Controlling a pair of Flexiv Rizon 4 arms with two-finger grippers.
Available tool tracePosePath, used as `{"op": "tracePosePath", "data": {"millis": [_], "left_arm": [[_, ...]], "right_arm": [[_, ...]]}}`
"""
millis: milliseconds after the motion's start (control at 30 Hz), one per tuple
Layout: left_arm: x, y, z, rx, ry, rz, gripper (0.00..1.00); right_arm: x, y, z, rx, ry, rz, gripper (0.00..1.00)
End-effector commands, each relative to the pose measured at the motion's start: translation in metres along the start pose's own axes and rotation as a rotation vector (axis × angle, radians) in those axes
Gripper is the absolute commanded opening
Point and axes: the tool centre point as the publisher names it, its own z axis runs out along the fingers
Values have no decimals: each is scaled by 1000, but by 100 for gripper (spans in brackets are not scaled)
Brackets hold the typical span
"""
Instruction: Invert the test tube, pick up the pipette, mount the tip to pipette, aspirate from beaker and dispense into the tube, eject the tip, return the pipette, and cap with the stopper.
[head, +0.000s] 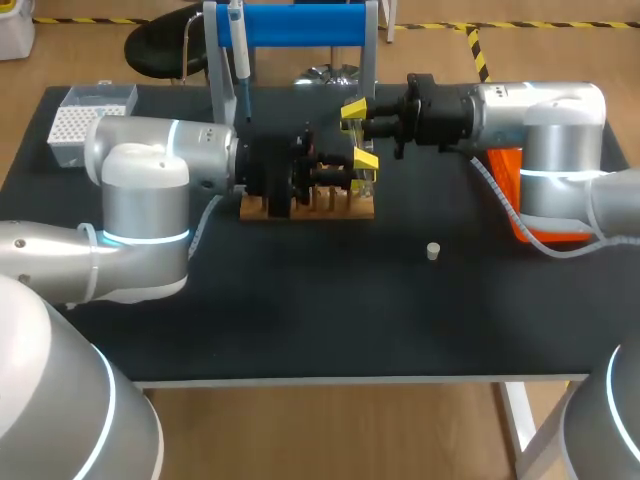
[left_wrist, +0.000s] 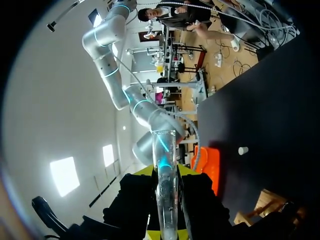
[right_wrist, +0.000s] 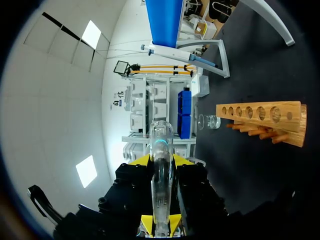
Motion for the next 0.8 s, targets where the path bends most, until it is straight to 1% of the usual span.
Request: {"op": "tracePosePath", "data": {"millis": [33, 600, 633, 700, 733, 800], "left_arm": [[0, 2, 0, 12, 13, -8, 0], [0, 2, 0, 12, 13, -8, 0], [0, 2, 0, 12, 13, -8, 0], [0, 2, 0, 12, 13, -8, 0], [0, 2, 0, 12, 13, -8, 0], [0, 2, 0, 12, 13, -8, 0]], "right_arm": [[0, 0, -1, -2, -3, -1, 100], [0, 0, -1, -2, -3, -1, 100], [6, -6, -3, 3, -21, -75, 100], [11, -12, -11, 27, -26, -110, 100], [12, -15, -18, 23, -53, -149, 100], [12, -20, -30, -1, -144, -292, 100]]}}
